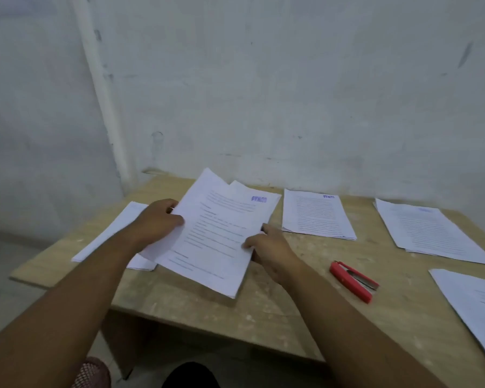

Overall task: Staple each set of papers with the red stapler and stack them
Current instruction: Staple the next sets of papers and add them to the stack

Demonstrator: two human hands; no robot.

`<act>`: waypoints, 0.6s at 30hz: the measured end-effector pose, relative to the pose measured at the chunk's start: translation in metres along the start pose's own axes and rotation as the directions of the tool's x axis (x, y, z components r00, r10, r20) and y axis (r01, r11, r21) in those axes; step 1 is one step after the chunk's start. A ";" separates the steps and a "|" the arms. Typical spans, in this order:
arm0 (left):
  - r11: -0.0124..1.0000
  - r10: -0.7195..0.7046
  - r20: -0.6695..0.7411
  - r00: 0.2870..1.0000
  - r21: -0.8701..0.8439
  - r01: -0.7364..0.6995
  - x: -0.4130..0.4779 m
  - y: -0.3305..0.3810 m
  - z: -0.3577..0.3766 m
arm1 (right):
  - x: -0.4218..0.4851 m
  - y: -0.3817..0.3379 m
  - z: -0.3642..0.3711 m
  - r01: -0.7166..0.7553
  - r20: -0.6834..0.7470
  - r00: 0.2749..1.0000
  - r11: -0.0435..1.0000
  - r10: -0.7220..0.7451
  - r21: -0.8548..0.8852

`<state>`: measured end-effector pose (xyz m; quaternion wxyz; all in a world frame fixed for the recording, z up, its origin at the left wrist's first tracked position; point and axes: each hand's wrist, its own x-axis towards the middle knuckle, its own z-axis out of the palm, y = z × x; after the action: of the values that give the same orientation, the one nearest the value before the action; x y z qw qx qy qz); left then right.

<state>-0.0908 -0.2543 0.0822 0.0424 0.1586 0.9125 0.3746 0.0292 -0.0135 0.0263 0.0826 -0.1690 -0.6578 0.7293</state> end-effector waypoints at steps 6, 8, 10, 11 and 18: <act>0.987 -0.062 -0.206 0.977 0.135 0.091 0.034 -0.085 -0.050 | 0.049 0.009 0.104 0.019 0.016 1.000 0.969 -0.015 -0.247; 0.978 -0.074 -0.253 0.965 0.172 0.120 0.043 -0.111 -0.057 | 0.063 0.015 0.132 0.073 0.030 0.997 0.940 -0.067 -0.333; 0.968 -0.086 -0.271 0.959 0.203 0.144 0.048 -0.129 -0.059 | 0.074 0.022 0.154 0.122 0.056 0.992 0.908 -0.109 -0.402; 0.965 -0.100 -0.272 0.957 0.209 0.160 0.050 -0.137 -0.060 | 0.078 0.025 0.163 0.137 0.068 0.991 0.885 -0.119 -0.444; 0.945 -0.156 -0.284 0.946 0.235 0.226 0.067 -0.181 -0.055 | 0.098 0.038 0.194 0.153 0.097 0.988 0.737 -0.119 -0.658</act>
<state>-0.2112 -0.3904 -0.0017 -0.0636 0.0220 0.9630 0.2610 -0.1270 -0.1654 -0.0100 0.0542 -0.1210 -0.8863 0.4438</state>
